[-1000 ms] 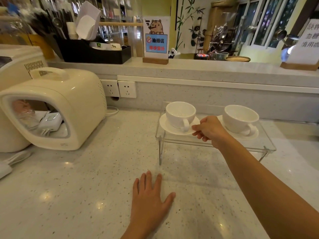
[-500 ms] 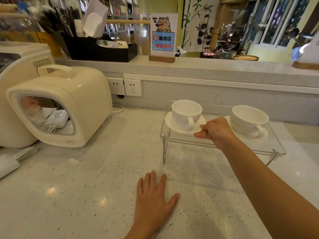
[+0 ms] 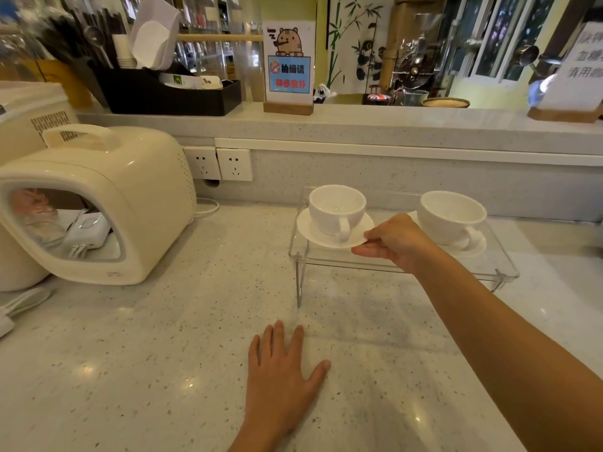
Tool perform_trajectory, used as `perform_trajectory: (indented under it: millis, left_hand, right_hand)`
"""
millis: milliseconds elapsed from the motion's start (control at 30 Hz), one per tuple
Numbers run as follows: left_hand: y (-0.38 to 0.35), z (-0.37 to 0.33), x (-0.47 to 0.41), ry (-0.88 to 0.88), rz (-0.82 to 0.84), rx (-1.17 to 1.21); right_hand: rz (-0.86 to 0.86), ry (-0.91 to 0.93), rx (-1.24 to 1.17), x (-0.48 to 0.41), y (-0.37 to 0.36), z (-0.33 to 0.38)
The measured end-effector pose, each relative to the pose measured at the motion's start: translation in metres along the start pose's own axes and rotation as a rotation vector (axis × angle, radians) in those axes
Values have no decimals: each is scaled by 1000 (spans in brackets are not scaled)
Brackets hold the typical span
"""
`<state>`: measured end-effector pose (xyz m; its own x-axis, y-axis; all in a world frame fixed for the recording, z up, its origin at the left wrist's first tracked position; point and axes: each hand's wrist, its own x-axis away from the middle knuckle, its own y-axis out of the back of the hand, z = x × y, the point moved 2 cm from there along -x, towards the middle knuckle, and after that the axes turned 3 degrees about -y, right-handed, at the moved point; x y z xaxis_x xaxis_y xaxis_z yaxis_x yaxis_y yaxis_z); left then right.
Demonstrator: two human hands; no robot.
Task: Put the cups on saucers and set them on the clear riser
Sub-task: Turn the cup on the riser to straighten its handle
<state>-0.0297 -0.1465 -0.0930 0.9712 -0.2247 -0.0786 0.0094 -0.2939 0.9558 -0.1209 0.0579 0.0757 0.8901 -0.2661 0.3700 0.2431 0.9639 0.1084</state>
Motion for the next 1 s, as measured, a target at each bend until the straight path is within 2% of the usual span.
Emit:
perform_trajectory:
  millis: [133, 233, 400, 500, 600, 767, 1000]
  left_hand:
    - [-2, 2, -1, 9, -6, -8]
    - [-3, 1, -1, 7, -23, -17]
    - [-2, 1, -1, -6, -31, -28]
    - [-1, 1, -1, -20, -18, -28]
    - [0, 2, 1, -29, -14, -17]
    - [1, 0, 1, -27, -15, -30]
    - [2, -2, 1, -4, -14, -30]
  right_hand:
    - [38, -9, 54, 7, 5, 5]
    - [49, 7, 195, 18, 14, 10]
    - [67, 170, 413, 44, 36, 18]
    - [53, 254, 463, 59, 54, 18]
    - [26, 274, 421, 71, 78, 13]
    - [-74, 192, 251, 83, 119, -5]
    - [-304, 75, 1, 68, 145, -18]
